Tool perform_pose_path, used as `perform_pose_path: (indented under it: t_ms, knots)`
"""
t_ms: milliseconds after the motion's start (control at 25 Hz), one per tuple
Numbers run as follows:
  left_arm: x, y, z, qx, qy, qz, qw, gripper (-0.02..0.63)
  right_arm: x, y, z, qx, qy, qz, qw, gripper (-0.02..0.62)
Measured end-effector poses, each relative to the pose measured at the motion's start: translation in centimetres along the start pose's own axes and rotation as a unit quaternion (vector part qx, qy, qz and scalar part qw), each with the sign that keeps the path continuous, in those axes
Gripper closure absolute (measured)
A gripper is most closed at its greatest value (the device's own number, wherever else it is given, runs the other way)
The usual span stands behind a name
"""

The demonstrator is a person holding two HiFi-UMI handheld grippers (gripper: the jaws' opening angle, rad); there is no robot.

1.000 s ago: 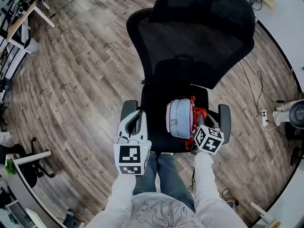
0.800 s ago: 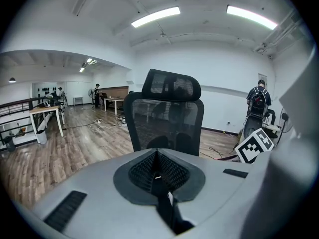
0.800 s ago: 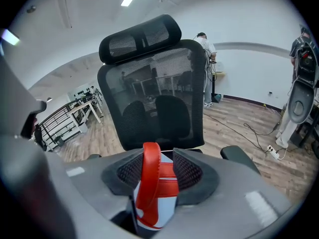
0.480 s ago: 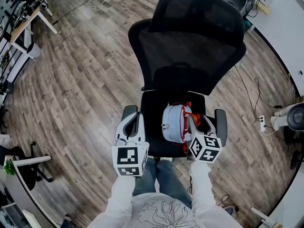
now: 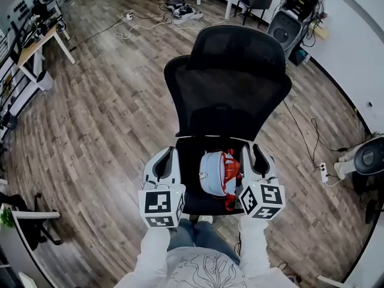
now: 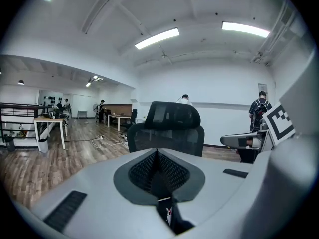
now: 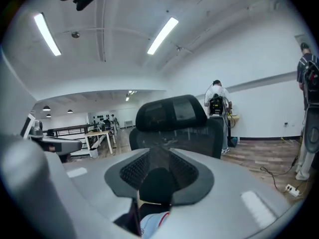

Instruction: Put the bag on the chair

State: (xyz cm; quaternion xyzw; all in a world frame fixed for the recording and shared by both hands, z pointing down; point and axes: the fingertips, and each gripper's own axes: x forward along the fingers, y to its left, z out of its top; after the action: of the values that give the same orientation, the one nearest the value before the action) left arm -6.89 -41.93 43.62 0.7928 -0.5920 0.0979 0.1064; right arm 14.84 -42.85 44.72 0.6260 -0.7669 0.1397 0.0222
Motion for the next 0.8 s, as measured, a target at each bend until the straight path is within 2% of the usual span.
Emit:
perform_pose_path:
  t_ms: [160,360,480,800]
  knots:
    - [-1.0,-0.3,3.2,0.003,-0.034,-0.003,0.9994,0.6,-1.7,1.4,4.5,-0.031,-0.048,0.002,0.998,0.518]
    - [-2.8,-0.6,7.3,0.009,-0.078,-0.006,0.9969,0.6,-3.4,2.8,8.4,-0.049,-0.089,0.002,0.995,0.52]
    - [-4.0,-0.7,8.9,0.014,-0.098,-0.008,0.9951,0.6,-4.4,3.2,9.6,-0.057,-0.105,-0.001,0.993,0.549]
    - [-6.4,-0.6,10.9,0.022,-0.125,-0.004,0.9919,0.6,-6.2,4.1,11.2,-0.063,-0.127,-0.004,0.99,0.568]
